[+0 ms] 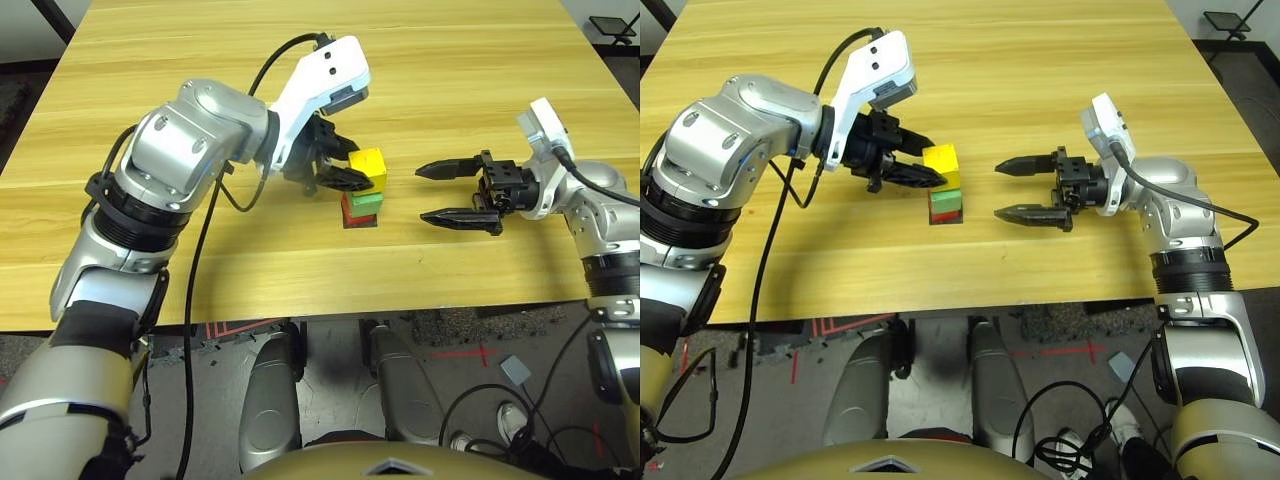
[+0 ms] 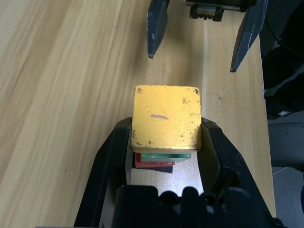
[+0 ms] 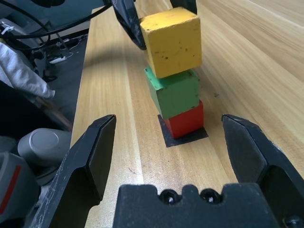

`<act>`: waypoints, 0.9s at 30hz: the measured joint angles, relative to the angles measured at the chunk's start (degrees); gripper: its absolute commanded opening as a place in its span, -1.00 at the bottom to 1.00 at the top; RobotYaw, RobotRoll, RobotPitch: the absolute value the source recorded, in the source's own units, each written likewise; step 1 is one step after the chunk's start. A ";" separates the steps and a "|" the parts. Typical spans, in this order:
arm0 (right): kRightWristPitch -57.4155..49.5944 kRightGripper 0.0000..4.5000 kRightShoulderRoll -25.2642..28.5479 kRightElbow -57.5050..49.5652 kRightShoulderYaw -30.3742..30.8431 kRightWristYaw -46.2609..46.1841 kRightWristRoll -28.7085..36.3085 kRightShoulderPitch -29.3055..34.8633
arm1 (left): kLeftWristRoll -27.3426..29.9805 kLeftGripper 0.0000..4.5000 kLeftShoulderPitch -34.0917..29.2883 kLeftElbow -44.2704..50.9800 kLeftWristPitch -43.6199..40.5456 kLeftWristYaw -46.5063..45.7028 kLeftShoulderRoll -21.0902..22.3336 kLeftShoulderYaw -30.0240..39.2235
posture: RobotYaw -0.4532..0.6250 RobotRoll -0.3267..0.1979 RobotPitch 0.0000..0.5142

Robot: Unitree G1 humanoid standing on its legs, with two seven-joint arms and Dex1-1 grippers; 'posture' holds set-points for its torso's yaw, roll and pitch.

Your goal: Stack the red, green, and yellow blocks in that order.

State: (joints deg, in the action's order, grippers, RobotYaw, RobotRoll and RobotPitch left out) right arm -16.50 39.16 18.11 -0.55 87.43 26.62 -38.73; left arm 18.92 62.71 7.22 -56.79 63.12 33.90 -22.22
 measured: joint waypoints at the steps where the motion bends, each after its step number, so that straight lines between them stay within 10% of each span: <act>1: 0.00 1.00 0.00 0.00 0.00 -0.02 0.00 0.00 | 0.01 -0.10 0.00 0.01 -0.01 0.02 0.00 0.00 | -0.09 0.48 0.08; 9: 0.00 1.00 0.00 0.01 0.00 -0.09 0.01 -0.01 | 0.06 -0.10 -0.02 0.22 -0.23 0.77 0.13 -0.40 | -0.09 0.48 0.09; 16: 0.10 1.00 -0.02 0.27 0.00 -0.09 0.00 -0.18 | 0.98 0.99 -0.02 0.09 -2.21 -1.19 -1.67 0.17 | -0.06 0.48 0.07; 27: 0.23 1.00 1.71 2.58 -1.80 -0.02 0.03 -1.55 | 10.92 0.99 -1.71 2.64 -11.22 -5.00 3.70 20.70 | 0.00 0.36 0.00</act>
State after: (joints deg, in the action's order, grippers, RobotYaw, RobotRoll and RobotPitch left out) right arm -16.27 40.87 20.70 -2.35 87.41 26.65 -40.28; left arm 29.85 60.99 9.85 -68.01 58.12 37.60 -1.52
